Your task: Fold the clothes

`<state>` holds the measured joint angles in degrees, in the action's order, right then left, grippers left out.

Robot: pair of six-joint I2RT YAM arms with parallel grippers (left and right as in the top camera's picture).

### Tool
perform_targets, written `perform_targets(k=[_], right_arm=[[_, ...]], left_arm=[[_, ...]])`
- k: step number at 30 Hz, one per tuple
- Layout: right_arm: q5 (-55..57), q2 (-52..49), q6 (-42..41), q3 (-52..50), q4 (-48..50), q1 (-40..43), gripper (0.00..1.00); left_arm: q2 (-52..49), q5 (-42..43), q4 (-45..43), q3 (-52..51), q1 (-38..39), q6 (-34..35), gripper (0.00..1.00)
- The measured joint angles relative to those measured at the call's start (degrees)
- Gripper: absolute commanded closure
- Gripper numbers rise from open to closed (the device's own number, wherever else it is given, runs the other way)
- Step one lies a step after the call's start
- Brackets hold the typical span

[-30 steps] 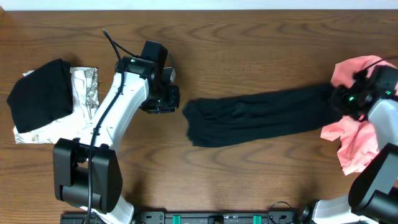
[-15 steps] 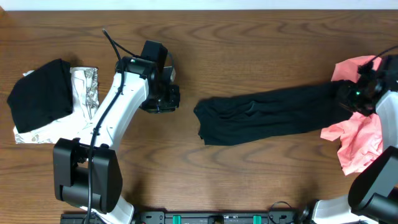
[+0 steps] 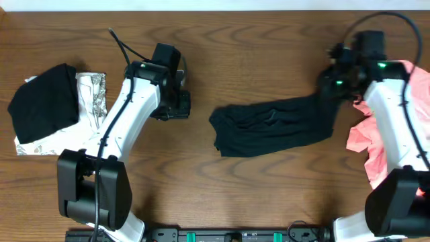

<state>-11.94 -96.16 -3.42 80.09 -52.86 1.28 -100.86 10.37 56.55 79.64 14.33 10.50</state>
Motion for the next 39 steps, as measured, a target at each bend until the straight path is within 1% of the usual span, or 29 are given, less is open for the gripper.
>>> perform_targets(k=[11, 20, 26, 35, 39], right_arm=[[0.1, 0.0, -0.3, 0.0, 3.4, -15.3, 0.99], [1.4, 0.0, -1.7, 0.0, 4.6, -24.0, 0.99], [2.0, 0.0, -2.5, 0.0, 4.7, -27.1, 0.99], [2.6, 0.0, -2.2, 0.0, 4.7, -28.1, 0.99], [2.8, 0.0, -1.4, 0.0, 4.3, -29.8, 0.99]], left_arm=[[0.0, -1.8, -0.3, 0.0, -3.7, 0.0, 0.59], [0.0, -1.8, -0.3, 0.0, -4.7, 0.0, 0.58], [0.0, -1.8, -0.3, 0.0, -4.7, 0.0, 0.58], [0.0, -1.8, -0.3, 0.0, -4.7, 0.0, 0.58], [0.0, -1.8, -0.3, 0.0, -4.7, 0.0, 0.58]])
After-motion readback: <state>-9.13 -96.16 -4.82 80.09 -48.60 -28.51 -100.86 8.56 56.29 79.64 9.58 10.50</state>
